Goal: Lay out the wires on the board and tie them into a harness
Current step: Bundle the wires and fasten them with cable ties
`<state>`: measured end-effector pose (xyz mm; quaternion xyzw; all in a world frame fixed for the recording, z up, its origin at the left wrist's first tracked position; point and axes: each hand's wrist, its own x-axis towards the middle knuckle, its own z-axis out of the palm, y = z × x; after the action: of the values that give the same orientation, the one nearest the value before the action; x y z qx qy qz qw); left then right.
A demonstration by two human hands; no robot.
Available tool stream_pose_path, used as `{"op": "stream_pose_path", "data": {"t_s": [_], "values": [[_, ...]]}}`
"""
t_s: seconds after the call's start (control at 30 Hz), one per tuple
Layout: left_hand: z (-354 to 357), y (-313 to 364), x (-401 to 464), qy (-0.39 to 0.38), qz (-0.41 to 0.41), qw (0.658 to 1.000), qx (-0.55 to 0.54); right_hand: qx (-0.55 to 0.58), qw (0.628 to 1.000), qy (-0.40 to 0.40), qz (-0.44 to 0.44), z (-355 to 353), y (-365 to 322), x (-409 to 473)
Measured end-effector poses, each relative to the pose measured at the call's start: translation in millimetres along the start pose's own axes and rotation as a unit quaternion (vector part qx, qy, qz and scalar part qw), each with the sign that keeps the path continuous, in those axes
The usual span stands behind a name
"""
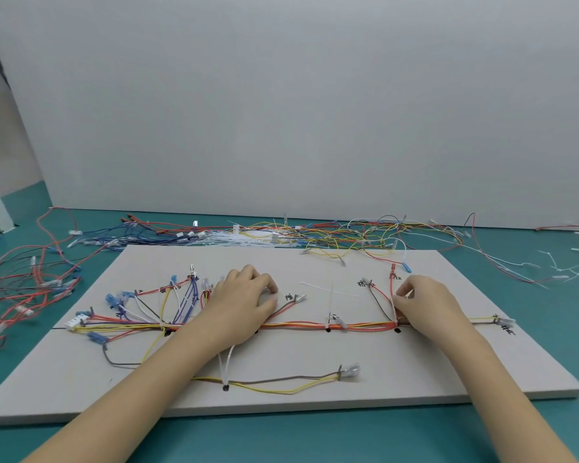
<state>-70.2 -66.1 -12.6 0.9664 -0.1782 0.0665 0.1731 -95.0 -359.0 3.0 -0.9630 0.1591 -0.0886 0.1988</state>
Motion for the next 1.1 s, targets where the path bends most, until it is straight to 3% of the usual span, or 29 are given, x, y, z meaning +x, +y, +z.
{"op": "stream_pose_path", "data": {"t_s": [0.23,0.47,0.6,0.83,1.0,1.1], "values": [[0,1,0,0.001,0.001,1.000,0.001,-0.053,0.997,0.041,-0.037,6,-4,1],[1,1,0,0.009,-0.001,1.000,0.002,-0.076,0.997,0.001,-0.027,9,-6,4],[1,1,0,0.007,0.000,1.000,0.003,-0.088,0.994,0.043,-0.042,10,-10,1],[1,1,0,0.003,0.001,1.000,0.003,-0.040,0.991,0.079,-0.100,11,-5,2],[1,0,-1,0.000,0.001,1.000,0.001,0.119,0.984,0.070,-0.114,14,3,7],[1,0,-1,0.003,0.002,1.000,0.003,0.137,0.982,0.070,-0.108,19,6,10]]}}
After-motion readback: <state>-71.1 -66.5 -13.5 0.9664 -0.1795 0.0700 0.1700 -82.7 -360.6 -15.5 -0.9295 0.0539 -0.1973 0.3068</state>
